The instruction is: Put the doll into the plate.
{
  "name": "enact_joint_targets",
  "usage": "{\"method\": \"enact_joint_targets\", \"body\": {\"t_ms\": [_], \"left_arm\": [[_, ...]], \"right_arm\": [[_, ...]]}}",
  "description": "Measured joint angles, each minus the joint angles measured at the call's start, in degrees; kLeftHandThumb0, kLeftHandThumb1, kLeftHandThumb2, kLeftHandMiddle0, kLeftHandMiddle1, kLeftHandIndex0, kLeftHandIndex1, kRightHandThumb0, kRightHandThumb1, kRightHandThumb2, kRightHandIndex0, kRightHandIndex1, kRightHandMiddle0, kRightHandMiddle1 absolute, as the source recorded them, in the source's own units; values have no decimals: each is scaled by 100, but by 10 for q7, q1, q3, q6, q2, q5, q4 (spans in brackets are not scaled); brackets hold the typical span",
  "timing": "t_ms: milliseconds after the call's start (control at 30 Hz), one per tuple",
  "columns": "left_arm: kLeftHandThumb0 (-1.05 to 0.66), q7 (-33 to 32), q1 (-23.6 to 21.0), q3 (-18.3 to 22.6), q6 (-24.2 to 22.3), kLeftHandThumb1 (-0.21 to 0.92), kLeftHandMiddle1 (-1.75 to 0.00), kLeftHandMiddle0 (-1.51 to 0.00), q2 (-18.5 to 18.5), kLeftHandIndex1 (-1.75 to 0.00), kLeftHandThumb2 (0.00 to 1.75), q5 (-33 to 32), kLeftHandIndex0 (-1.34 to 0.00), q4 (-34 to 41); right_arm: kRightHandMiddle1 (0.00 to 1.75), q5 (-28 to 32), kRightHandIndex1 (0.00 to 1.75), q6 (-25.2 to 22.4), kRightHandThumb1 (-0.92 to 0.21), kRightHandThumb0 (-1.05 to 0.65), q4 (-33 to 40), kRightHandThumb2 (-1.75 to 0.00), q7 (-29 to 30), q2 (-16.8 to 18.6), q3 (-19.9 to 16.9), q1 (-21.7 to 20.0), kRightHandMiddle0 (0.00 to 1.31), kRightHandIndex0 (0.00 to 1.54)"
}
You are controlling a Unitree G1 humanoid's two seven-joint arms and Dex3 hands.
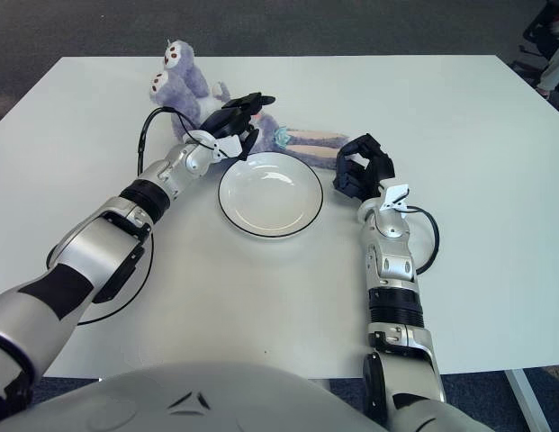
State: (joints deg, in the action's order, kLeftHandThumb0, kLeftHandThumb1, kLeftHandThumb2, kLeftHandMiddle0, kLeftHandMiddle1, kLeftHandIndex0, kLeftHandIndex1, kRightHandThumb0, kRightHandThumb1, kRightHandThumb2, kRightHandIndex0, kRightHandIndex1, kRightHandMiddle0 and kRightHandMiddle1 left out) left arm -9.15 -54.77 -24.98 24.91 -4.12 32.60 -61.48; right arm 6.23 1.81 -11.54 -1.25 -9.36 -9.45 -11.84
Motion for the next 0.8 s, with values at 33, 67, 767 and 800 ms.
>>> {"method": "enact_joint_targets", "body": {"t_ms": [33, 67, 767, 800], "left_arm": [[-92, -2, 0, 0, 1, 92, -12, -27, 0, -69, 130, 1, 0, 0], [-92, -6, 0, -1, 2, 92, -13, -27, 0, -70, 130, 1, 0, 1], [-91, -172, 50, 3, 123, 92, -10, -23, -6, -68, 116, 44, 0, 162], [-91, -180, 51, 2, 123, 92, -11, -23, -8, -67, 117, 51, 0, 169]], "right_arm": [[175, 0, 175, -1, -57, -41, 0, -99, 0, 0, 0, 0, 42, 90], [175, 0, 175, -1, -57, -41, 0, -99, 0, 0, 0, 0, 42, 90], [175, 0, 175, 3, -58, -41, -19, -98, -19, -5, -2, -10, 41, 91], [175, 0, 175, 4, -58, -41, -21, -98, -21, -5, -2, -10, 41, 91]]}}
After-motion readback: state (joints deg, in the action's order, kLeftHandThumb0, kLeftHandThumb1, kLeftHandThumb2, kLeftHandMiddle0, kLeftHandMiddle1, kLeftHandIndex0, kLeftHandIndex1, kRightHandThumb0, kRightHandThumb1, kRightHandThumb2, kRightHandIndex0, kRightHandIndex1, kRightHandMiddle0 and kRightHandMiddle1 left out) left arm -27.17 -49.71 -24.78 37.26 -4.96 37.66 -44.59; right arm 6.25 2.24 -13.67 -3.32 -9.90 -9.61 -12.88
